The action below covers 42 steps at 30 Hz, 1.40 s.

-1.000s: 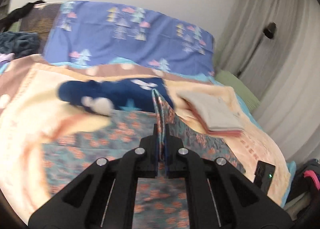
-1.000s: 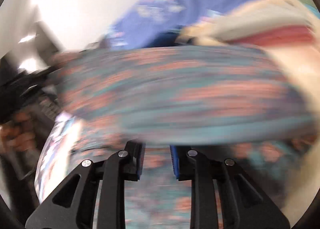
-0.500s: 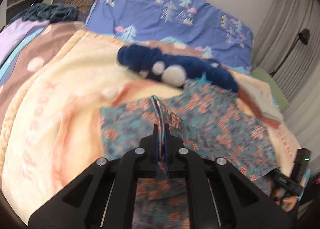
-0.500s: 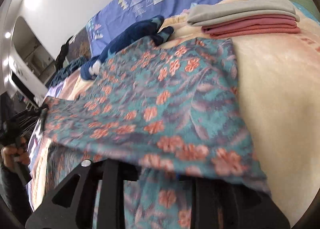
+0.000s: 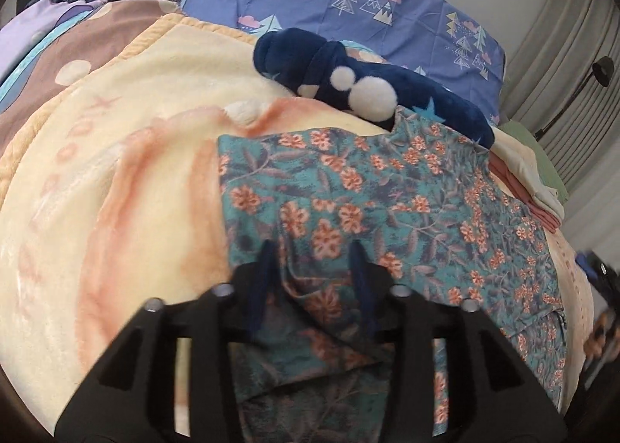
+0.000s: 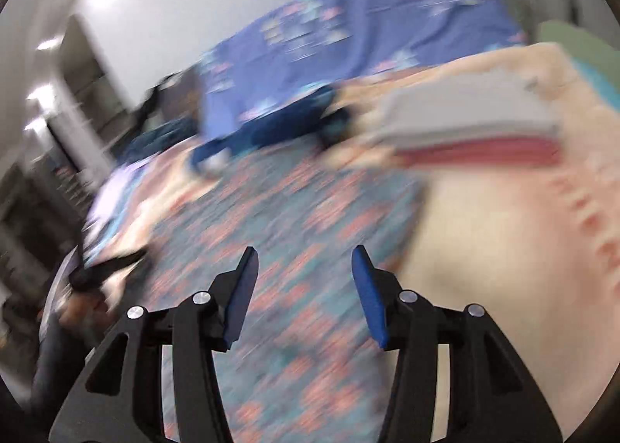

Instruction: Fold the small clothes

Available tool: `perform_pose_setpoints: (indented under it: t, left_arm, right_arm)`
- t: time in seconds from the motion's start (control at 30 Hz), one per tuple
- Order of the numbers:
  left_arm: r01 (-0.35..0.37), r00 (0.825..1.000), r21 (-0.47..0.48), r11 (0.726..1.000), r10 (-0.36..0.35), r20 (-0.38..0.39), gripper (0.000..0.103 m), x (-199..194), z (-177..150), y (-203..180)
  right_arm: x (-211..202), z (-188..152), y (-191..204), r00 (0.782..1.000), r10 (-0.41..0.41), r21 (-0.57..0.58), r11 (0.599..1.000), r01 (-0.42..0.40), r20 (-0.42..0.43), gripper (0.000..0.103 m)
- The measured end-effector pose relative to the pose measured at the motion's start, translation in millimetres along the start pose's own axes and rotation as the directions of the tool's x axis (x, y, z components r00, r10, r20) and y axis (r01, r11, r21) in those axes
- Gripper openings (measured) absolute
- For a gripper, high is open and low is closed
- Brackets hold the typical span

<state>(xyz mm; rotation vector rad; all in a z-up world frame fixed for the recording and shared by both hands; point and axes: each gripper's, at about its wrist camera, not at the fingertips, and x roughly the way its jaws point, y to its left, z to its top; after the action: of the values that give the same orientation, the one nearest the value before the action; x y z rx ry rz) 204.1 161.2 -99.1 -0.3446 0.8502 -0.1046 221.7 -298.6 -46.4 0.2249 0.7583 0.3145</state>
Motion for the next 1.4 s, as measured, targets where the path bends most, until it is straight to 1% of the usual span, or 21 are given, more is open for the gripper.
perform_pose_setpoints:
  t: [0.03, 0.1, 0.13, 0.17, 0.23, 0.27, 0.4, 0.47, 0.53, 0.6, 0.67, 0.73, 0.8, 0.83, 0.9, 0.93, 1.0, 1.03, 1.13, 1.27, 1.4]
  left_arm:
    - [-0.013, 1.000, 0.010, 1.000, 0.013, -0.004, 0.049, 3, 1, -4]
    - [-0.059, 0.998, 0.018, 0.998, 0.060, -0.018, 0.040, 11, 4, -12]
    - [-0.089, 0.996, 0.022, 0.996, 0.089, -0.017, 0.017, 13, 5, -13]
    - [-0.103, 0.995, 0.024, 0.994, 0.103, -0.006, 0.006, 12, 7, -15]
    - [-0.034, 0.998, 0.007, 0.999, 0.033, 0.055, 0.005, -6, 12, -17]
    - [-0.013, 0.996, 0.011, 1.000, 0.012, 0.092, 0.005, -18, 13, -18]
    - [-0.005, 0.982, 0.057, 0.998, -0.006, 0.189, 0.006, -50, 19, -21]
    - [-0.057, 0.987, 0.075, 0.996, 0.045, 0.153, 0.008, -38, 17, -15]
    - [-0.117, 0.989, 0.074, 0.990, 0.109, 0.101, 0.010, -19, 8, -6]
    - [-0.137, 0.989, 0.054, 0.989, 0.134, 0.056, 0.019, -8, -4, 5]
    - [-0.122, 0.990, 0.021, 0.992, 0.121, 0.072, 0.021, -14, -7, 12]
    - [-0.115, 0.987, 0.033, 0.993, 0.110, 0.121, 0.022, -32, -6, 7]
    - [-0.066, 0.986, 0.074, 0.995, 0.054, 0.155, 0.022, -48, -6, -6]
    - [-0.042, 0.986, 0.114, 0.993, 0.023, 0.166, 0.024, -55, -8, -17]
    - [-0.050, 0.989, 0.186, 0.981, 0.023, 0.148, 0.036, -54, -15, -35]
    - [-0.080, 0.991, 0.217, 0.973, 0.053, 0.126, 0.049, -47, -21, -41]
    - [-0.200, 0.980, 0.300, 0.933, 0.197, 0.039, 0.053, -13, -42, -48]
    - [-0.211, 0.976, 0.316, 0.925, 0.216, 0.021, 0.054, -4, -50, -47]
    - [-0.223, 0.975, 0.278, 0.935, 0.212, 0.067, 0.052, -27, -46, -48]
    - [-0.203, 0.978, 0.251, 0.947, 0.186, 0.089, 0.057, -65, -64, -36]
    - [-0.167, 0.986, 0.175, 0.970, 0.165, 0.026, 0.060, -86, -94, -10]
  right_arm:
    - [14, 13, -16, 0.998, -0.063, 0.041, 0.997, 0.063, -0.008, 0.051]
    - [41, 26, -39, 0.993, -0.094, 0.121, 0.987, 0.101, -0.067, 0.051]
    - [59, 29, -51, 0.991, -0.072, 0.176, 0.980, 0.091, -0.113, 0.051]
    - [77, 29, -60, 0.986, -0.039, 0.231, 0.970, 0.075, -0.160, 0.051]
    - [93, 28, -62, 0.983, -0.025, 0.250, 0.966, 0.071, -0.184, 0.012]
    - [92, 30, -56, 0.986, -0.041, 0.221, 0.972, 0.077, -0.163, 0.002]
    - [64, 43, -38, 0.997, -0.076, 0.164, 0.983, 0.079, -0.022, 0.002]
    - [84, 46, -38, 0.990, -0.121, 0.112, 0.985, 0.129, -0.078, 0.003]
    - [107, 40, -43, 0.965, -0.214, 0.055, 0.973, 0.224, -0.150, 0.006]
    - [102, 34, -49, 0.970, -0.208, 0.074, 0.973, 0.218, -0.127, 0.016]
    - [85, 31, -49, 0.973, -0.217, 0.117, 0.967, 0.226, -0.080, 0.023]
    - [62, 28, -38, 0.971, -0.237, 0.088, 0.967, 0.239, -0.030, 0.023]
    - [43, 23, -21, 0.986, -0.164, 0.031, 0.986, 0.165, -0.015, 0.023]
    - [30, 17, -5, 0.997, -0.070, -0.016, 0.997, 0.070, -0.019, 0.023]
    - [20, 0, 17, 0.998, 0.021, -0.115, 0.993, -0.027, -0.059, 0.024]
    - [23, -11, 28, 0.995, -0.022, -0.183, 0.983, 0.003, -0.101, 0.024]
    - [44, -39, 30, 0.966, -0.202, -0.294, 0.944, 0.148, -0.163, 0.023]
    - [56, -56, 22, 0.948, -0.268, -0.347, 0.917, 0.195, -0.174, 0.023]
    - [52, -66, 25, 0.961, -0.255, -0.359, 0.911, 0.202, -0.106, 0.023]
    - [15, -69, 32, 0.966, -0.255, -0.334, 0.914, 0.230, -0.034, 0.037]
    - [-12, -81, 17, 0.970, -0.241, -0.278, 0.934, 0.226, -0.022, 0.037]
